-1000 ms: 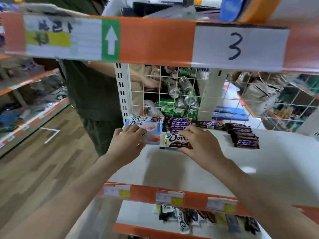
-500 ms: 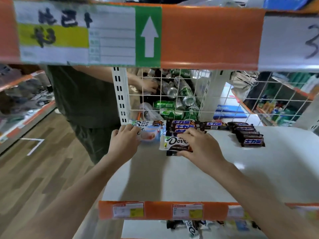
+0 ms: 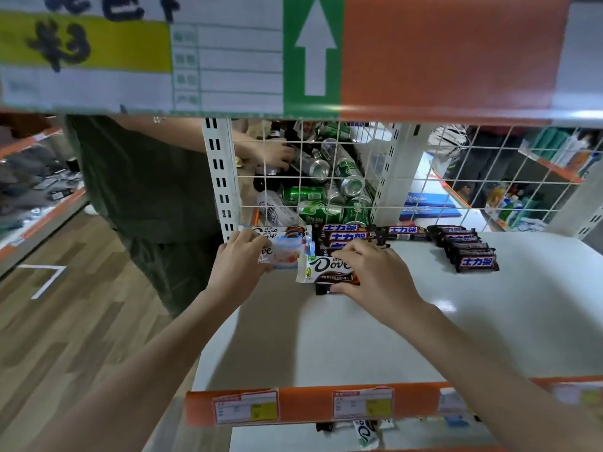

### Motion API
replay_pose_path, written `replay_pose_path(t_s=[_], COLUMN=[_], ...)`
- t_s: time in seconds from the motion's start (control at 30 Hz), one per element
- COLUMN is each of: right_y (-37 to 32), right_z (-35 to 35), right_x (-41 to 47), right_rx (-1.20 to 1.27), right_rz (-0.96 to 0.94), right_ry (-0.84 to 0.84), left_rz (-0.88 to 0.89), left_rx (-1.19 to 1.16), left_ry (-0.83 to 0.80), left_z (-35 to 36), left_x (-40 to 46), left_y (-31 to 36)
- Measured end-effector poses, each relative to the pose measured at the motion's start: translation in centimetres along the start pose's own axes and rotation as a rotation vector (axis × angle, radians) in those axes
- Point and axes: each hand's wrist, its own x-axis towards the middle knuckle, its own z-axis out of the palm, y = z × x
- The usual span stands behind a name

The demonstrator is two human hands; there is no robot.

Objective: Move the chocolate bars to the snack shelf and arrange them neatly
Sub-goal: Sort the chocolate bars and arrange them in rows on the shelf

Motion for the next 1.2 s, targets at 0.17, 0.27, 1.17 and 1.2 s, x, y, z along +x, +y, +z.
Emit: replay_pose_path(t_s=[0.17,0.27,1.17,1.2], right_y=[-1.3,-2.4,-7.7,-7.7], right_z=[0.4,0.7,3.8,3.8], right_x=[1.0,1.9,7.2,7.2], right_rx=[0.002,0.001,-0.101,-0.102], right_rz=[-0.04,-0.068,-0.059,-0.059], right_ry=[-0.021,-0.043,-0.115,-0.112], left_rz=[0.014,0.006,-0.054,-0.054], left_rx=[0.006,0.006,0.034,0.033], left_ry=[0.028,0.029,0.011,0.014], left_z=[0.1,-0.2,-1.7,-1.7], left_x=[0.2,-0.1,-2.9,-2.8], left_y=[-0.1,-0.7,-3.4,-3.3])
